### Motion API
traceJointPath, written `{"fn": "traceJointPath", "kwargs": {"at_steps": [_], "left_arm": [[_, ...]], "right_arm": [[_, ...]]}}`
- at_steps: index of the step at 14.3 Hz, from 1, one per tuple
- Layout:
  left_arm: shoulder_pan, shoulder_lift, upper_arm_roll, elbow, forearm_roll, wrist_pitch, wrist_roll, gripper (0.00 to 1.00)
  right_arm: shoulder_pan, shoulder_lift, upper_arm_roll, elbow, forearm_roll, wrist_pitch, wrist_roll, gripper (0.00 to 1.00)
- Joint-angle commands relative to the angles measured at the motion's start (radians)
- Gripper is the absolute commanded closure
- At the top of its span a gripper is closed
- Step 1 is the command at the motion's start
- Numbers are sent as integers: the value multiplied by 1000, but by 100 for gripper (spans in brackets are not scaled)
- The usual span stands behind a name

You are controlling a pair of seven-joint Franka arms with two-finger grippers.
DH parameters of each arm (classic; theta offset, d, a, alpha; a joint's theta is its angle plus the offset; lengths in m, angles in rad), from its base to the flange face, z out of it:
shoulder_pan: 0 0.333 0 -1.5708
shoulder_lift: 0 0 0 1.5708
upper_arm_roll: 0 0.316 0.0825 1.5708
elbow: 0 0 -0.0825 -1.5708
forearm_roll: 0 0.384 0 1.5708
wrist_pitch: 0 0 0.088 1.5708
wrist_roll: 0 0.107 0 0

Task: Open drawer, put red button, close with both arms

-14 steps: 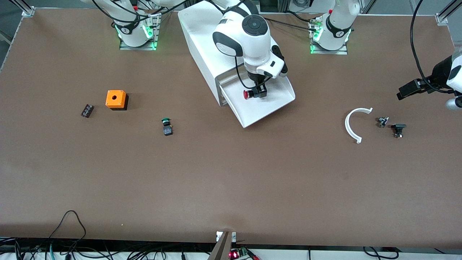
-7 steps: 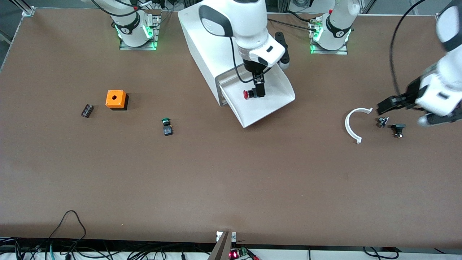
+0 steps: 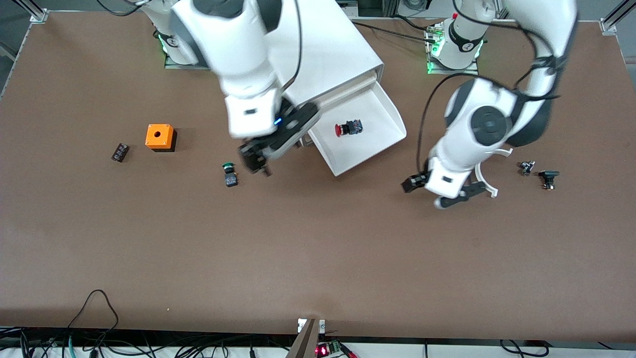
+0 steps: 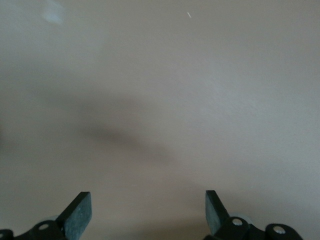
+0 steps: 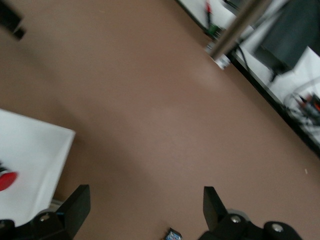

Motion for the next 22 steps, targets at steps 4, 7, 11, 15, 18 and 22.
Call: {"fn": "traceJointPath", "kwargs": {"at_steps": [4, 7, 11, 15, 18, 22], "left_arm": [[-47, -30, -73, -152, -5, 102, -58, 0], [-47, -64, -136, -220, -5, 99, -48, 0], [-46, -96, -247, -311, -10, 100, -45, 0], [-46, -102, -337, -340, -11, 89, -45, 0], [-46, -104, -402, -340, -10, 91, -43, 0], [-10, -111, -391, -331, 5, 105, -42, 0]], "right_arm": [[-75, -92, -104, -210, -2, -8, 481, 0], [-188, -170, -107, -249, 3, -70, 479, 0], [-223, -236, -163, -244, 21, -146, 475, 0], [-281, -265, -234, -246, 55, -176, 320, 0], [-386, -303, -245, -292, 111, -192, 144, 0], [-386, -382, -312, -401, 173, -241, 83, 0]]}}
